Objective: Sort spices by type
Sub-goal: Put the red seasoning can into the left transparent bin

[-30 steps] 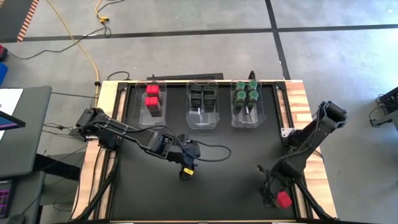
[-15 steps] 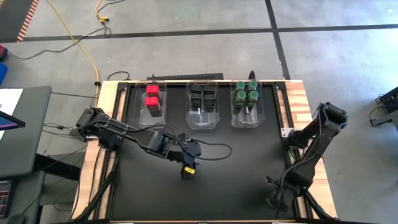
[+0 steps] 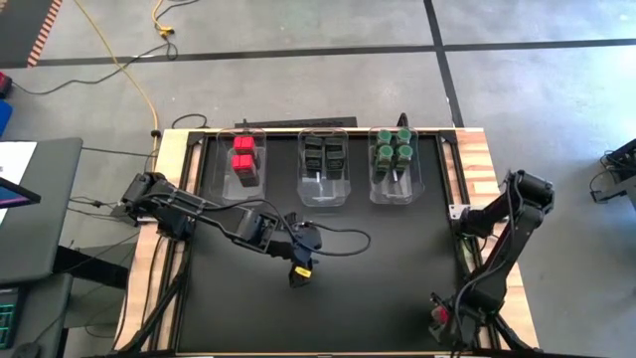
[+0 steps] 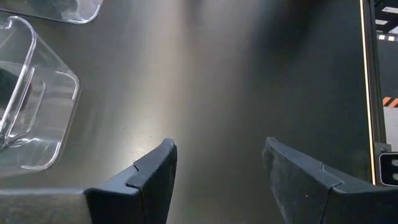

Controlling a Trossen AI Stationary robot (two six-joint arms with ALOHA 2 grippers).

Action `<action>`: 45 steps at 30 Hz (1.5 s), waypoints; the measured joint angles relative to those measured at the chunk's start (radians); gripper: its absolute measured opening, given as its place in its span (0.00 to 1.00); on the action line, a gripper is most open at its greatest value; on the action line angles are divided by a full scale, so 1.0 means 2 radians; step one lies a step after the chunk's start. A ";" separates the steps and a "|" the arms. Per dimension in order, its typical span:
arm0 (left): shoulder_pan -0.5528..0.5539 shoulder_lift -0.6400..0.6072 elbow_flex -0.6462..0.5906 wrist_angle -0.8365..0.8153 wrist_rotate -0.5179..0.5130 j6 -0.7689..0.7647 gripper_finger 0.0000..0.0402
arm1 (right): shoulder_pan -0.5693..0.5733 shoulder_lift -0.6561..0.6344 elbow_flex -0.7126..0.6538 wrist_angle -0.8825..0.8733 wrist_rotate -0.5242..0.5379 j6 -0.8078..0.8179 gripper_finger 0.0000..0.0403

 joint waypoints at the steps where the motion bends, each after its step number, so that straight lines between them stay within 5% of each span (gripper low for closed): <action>1: 0.000 0.000 0.000 0.000 0.000 0.000 0.57 | 0.000 0.004 0.000 0.000 0.001 0.000 0.84; 13: 0.000 0.000 0.000 0.000 0.000 0.000 0.57 | 0.000 0.022 0.000 -0.005 0.017 -0.002 0.82; 23: 0.000 0.000 0.000 0.000 0.001 -0.003 0.57 | 0.000 0.023 0.000 -0.004 0.017 -0.004 0.61; 28: 0.000 0.000 0.000 0.000 0.002 -0.004 0.57 | -0.002 0.023 0.000 -0.009 0.016 -0.015 0.60; 36: -0.002 -0.019 0.000 -0.036 0.031 0.021 0.57 | -0.065 0.022 0.001 -0.051 0.015 -0.132 0.60; 45: -0.010 -0.053 -0.042 -0.020 0.014 0.069 0.57 | -0.192 0.023 0.074 -0.165 0.087 -0.337 0.60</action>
